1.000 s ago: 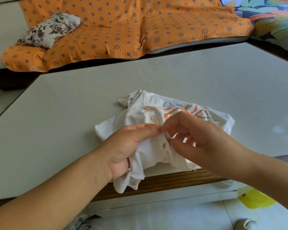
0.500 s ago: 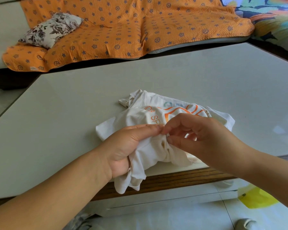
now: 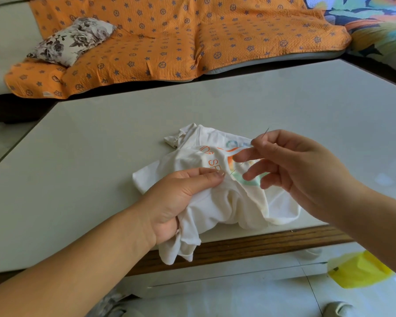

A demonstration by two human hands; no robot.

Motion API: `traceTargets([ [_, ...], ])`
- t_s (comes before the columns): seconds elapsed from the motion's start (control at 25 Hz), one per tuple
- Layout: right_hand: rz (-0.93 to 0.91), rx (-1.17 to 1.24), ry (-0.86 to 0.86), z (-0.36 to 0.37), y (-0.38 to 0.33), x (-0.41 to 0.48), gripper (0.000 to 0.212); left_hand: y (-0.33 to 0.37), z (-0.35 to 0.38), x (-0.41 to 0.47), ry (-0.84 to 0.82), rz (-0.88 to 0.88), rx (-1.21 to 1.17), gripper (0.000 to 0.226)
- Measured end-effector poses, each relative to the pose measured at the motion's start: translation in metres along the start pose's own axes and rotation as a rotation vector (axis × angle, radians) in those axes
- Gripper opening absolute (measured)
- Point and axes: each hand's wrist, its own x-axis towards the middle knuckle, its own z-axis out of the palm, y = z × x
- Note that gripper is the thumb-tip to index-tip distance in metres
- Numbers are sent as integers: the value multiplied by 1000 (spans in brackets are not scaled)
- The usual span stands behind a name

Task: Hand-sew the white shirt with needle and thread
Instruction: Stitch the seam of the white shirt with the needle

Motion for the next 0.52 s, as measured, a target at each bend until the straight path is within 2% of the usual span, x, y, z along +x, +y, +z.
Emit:
traceTargets([
  [0.16, 234, 313, 51, -8, -6, 7, 12, 0, 2, -1, 51, 54, 29, 20],
  [0.28, 311, 444, 128, -15, -5, 13, 15, 0, 4, -1, 58, 92, 53, 13],
  [0.52, 205, 285, 392, -28, 4, 24, 8, 0, 2, -2, 42, 122, 86, 10],
])
